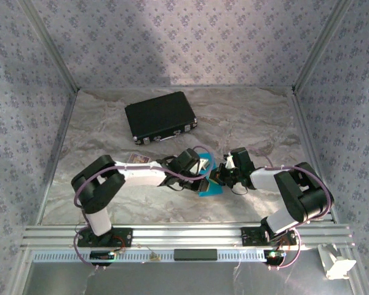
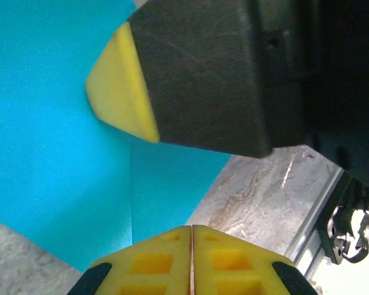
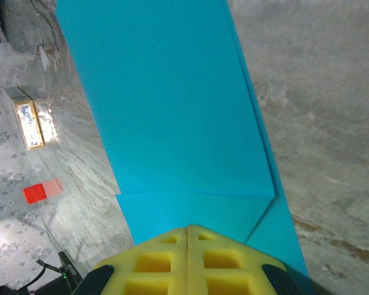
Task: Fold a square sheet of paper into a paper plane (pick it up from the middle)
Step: Fold the triangle a second time at the center of the table.
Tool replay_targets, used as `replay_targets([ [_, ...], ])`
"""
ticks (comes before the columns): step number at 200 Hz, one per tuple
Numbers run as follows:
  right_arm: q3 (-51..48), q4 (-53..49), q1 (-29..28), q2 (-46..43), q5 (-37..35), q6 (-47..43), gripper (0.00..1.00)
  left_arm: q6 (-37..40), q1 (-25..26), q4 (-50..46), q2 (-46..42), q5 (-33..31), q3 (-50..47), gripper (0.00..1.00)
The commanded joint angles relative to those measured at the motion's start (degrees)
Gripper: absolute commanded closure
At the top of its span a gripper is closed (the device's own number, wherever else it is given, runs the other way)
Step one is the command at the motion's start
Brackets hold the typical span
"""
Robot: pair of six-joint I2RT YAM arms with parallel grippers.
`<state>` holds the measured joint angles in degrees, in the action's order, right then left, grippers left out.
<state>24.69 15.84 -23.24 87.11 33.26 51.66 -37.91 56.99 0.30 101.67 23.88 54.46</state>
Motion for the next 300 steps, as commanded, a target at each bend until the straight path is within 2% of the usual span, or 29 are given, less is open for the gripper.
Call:
replay_targets([
  [1, -1.09, -4.8, 0.22, 0.78, -4.55, 0.54, 1.0, -0.3, -0.25, 1.16, 2.22, 2.1, 1.64, 0.91],
  [58, -1.65, -4.48, 0.24, 0.89, -4.68, 0.45, 1.0, 0.13, -0.23, -0.56, 2.95, 2.23, -3.6, 0.92],
  [102, -1.72, -4.41, 0.48, 0.86, -4.51, 0.4, 1.0, -1.16, 0.04, -0.23, -0.26, 2.34, -8.41, 0.91],
  [151, -1.59, -4.56, 0.55, 0.78, -4.27, 0.46, 1.0, -0.31, 0.66, -1.0, -3.65, 3.21, -8.72, 0.91],
  [200, -1.7, -4.23, 0.14, 0.35, -4.56, 0.9, 1.0, -2.88, -0.32, 5.16, -8.56, 2.18, -9.02, 0.91],
  [231, -1.76, -4.21, 0.14, 0.27, -4.61, 0.79, 1.0, -5.01, -2.64, 8.84, -6.12, 1.58, -7.89, 0.91],
  [259, -2.39, -4.16, -0.04, -0.41, -5.73, 1.26, 1.0, -5.18, -3.55, 9.11, -1.71, 1.88, -3.13, 0.89],
  [300, -2.38, -3.9, 0.04, -0.54, -5.28, 1.07, 1.0, -3.08, -3.64, 2.6, 2.93, 0.7, 1.88, 0.91],
])
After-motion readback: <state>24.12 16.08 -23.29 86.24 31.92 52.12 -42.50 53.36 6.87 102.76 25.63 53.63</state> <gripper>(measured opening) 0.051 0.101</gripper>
